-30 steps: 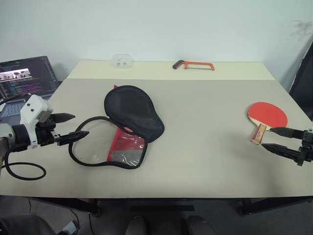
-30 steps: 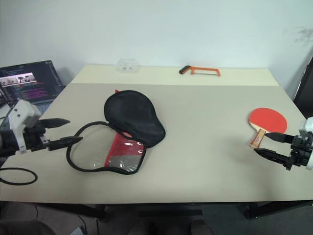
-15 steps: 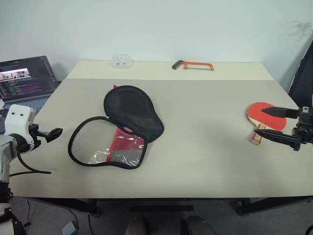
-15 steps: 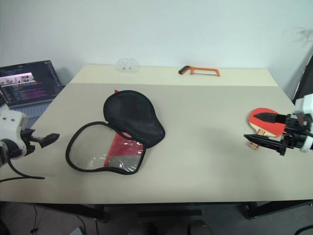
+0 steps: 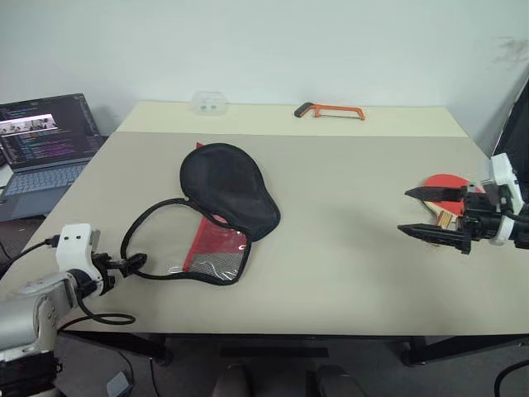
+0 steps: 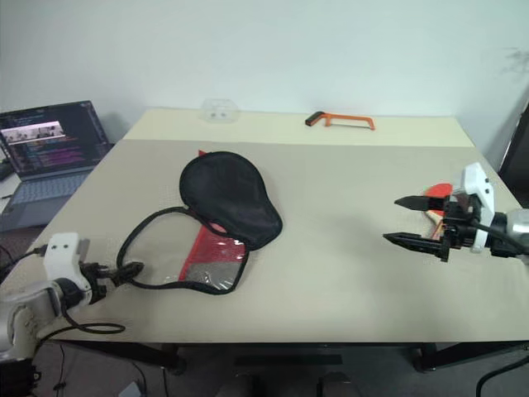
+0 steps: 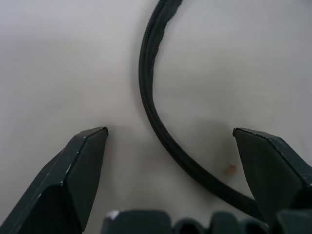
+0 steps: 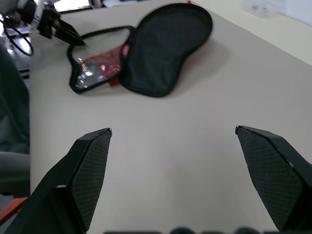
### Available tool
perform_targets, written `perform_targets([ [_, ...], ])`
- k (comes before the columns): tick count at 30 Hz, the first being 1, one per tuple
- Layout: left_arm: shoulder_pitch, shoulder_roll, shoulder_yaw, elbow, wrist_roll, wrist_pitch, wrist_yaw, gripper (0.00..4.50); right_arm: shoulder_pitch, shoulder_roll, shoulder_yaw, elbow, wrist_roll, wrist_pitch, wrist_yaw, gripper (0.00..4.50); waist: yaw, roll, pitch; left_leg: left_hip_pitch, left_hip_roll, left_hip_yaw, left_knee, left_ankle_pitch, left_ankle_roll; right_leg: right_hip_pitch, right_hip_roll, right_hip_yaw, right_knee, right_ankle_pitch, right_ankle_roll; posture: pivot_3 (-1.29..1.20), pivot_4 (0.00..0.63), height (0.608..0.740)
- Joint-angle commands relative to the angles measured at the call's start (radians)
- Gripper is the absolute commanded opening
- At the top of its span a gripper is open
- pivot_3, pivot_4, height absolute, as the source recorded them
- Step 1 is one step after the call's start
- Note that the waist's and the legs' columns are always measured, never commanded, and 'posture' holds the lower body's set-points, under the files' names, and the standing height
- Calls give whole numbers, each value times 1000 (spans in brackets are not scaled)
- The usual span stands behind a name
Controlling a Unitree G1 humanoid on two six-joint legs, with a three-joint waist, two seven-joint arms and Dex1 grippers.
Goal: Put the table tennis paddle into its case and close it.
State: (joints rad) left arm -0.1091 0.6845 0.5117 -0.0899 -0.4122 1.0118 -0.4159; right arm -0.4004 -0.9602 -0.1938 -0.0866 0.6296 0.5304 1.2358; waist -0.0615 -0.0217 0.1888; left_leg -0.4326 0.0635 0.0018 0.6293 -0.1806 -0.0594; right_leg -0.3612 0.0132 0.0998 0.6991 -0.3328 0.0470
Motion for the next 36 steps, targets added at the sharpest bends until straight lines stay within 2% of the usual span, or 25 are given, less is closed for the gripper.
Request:
perform_targets([
  [1,26,-67,7,-78,4,48,84,4500,-46,2,15,-1,-17,-21,5,4481,2,0,0,0,-1,0,0,0,0,0,-1,0,0,0,1,0,150,740],
  [5,12,-128,-7,-103,10,52,145,4500,-80,14,38,23,-34,-30,13,4481,5,0,-1,2,-1,1,0,0,0,4,-1,0,-2,1,1,0,150,740],
  [8,-32,-170,-18,-92,22,43,192,3891,-104,26,51,37,-43,-35,13,4500,6,1,-1,2,-1,0,0,0,0,4,-1,0,-2,1,1,0,150,740],
  [14,-115,-219,-31,-64,45,38,256,1812,-119,43,54,38,-54,-36,13,4500,31,1,-1,2,-2,-1,1,0,0,4,-1,-1,-2,1,1,0,150,740],
  [19,-165,-187,-96,-28,84,-8,235,34,-115,47,47,26,-52,-30,6,4500,34,1,-1,2,-2,-1,1,0,0,5,-1,-1,-2,1,1,0,150,740],
  [25,-307,-127,-211,71,137,-93,180,34,-115,48,36,22,-51,-29,-9,4500,32,0,-1,2,-2,-2,1,0,0,5,-1,-2,-3,1,1,0,150,740],
  [28,-418,-139,-272,145,156,-141,160,34,-103,48,30,8,-48,-26,-19,4500,32,0,-1,0,-2,-1,0,0,0,3,-1,-2,-3,1,1,0,150,740],
  [36,-582,-205,-371,291,194,-241,138,34,-76,43,5,-27,-39,-17,-48,4500,30,-1,0,-1,-2,-1,-1,0,-1,3,-1,-2,-4,1,1,0,150,740],
])
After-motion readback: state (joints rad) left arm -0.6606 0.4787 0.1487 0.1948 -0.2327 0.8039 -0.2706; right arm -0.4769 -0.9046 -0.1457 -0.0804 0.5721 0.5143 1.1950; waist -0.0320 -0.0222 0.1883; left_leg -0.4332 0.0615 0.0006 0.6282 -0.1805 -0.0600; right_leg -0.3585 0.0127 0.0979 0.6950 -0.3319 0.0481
